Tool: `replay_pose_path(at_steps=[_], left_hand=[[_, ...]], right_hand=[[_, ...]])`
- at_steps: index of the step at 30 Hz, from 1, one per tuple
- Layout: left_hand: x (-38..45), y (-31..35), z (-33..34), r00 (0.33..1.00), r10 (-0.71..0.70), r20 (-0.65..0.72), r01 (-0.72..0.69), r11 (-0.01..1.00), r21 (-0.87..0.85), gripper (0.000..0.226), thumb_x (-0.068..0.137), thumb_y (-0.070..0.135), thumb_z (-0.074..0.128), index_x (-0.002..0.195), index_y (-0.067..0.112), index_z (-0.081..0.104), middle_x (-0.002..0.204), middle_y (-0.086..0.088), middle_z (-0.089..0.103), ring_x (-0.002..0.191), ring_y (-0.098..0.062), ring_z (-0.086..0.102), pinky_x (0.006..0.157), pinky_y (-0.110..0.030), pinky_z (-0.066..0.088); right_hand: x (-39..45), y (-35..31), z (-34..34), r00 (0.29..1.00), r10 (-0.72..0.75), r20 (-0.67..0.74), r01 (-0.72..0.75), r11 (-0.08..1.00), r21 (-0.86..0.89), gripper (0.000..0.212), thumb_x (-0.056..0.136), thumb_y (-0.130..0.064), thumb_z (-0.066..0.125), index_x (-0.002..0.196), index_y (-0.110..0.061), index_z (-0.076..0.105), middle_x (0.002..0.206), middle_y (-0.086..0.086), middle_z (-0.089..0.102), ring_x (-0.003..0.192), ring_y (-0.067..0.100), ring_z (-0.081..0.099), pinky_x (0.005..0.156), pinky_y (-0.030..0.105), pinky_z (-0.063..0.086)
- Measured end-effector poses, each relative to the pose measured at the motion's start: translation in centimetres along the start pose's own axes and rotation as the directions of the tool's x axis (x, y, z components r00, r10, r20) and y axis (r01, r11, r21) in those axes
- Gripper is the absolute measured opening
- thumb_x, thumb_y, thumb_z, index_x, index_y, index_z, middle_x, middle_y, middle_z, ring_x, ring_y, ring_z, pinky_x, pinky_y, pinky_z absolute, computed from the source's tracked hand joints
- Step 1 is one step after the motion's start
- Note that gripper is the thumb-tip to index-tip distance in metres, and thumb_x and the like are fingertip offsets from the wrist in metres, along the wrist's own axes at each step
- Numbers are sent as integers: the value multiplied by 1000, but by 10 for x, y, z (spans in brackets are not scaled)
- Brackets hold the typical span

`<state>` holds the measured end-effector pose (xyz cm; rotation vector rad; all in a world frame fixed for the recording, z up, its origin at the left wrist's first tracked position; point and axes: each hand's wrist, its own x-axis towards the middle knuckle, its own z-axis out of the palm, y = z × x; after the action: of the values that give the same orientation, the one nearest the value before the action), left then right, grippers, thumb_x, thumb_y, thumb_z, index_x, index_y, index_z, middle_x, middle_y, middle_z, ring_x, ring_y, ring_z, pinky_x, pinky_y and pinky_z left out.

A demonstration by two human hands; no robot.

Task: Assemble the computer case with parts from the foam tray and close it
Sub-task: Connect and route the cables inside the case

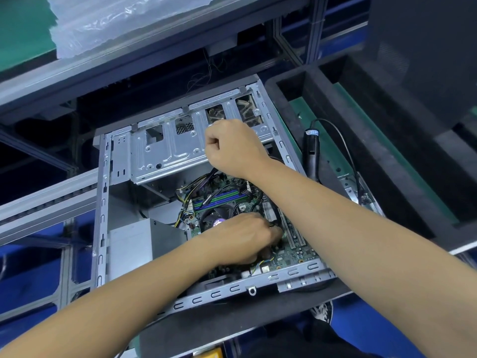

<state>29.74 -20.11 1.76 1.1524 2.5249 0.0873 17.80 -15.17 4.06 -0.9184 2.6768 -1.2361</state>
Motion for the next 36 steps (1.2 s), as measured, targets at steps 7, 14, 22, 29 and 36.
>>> replay_pose_path(at_steps=[7,14,22,29,36], left_hand=[[3,0,4,999,-43,-22,40,991,-124,21,65,2,60,80,9,74,79,-5,65,85,-27,54,76,-31,44],[5,2,14,987,-126,99,125,992,21,8,75,4,55,74,11,57,69,-10,59,69,-28,44,80,-33,41],[7,7,14,971,-135,196,98,977,189,6,73,13,57,78,13,60,71,-8,62,64,-26,47,81,-30,30],[6,5,16,987,-101,129,94,994,58,13,79,20,55,84,16,67,79,-3,64,84,-25,57,78,-29,34],[7,9,14,988,-95,125,86,993,75,8,78,9,48,73,14,51,64,-7,55,64,-27,44,72,-30,27]], right_hand=[[0,0,0,1000,8,2,-8,1000,2,29,78,-5,49,55,-19,38,64,1,51,63,21,46,53,26,33],[-1,1,0,1000,26,-3,-26,1000,7,15,77,-4,49,64,-9,53,75,10,63,67,24,53,55,28,40],[0,1,0,1000,22,3,-23,1000,15,27,77,-4,50,57,-18,41,71,5,59,65,22,52,51,25,34],[-1,-1,-2,1000,16,10,-16,1000,17,32,77,-3,50,54,-21,36,64,-2,48,61,19,45,52,25,33],[0,-1,-2,1000,19,5,-19,1000,10,22,78,-3,50,60,-14,44,72,7,59,66,23,51,56,29,42]])
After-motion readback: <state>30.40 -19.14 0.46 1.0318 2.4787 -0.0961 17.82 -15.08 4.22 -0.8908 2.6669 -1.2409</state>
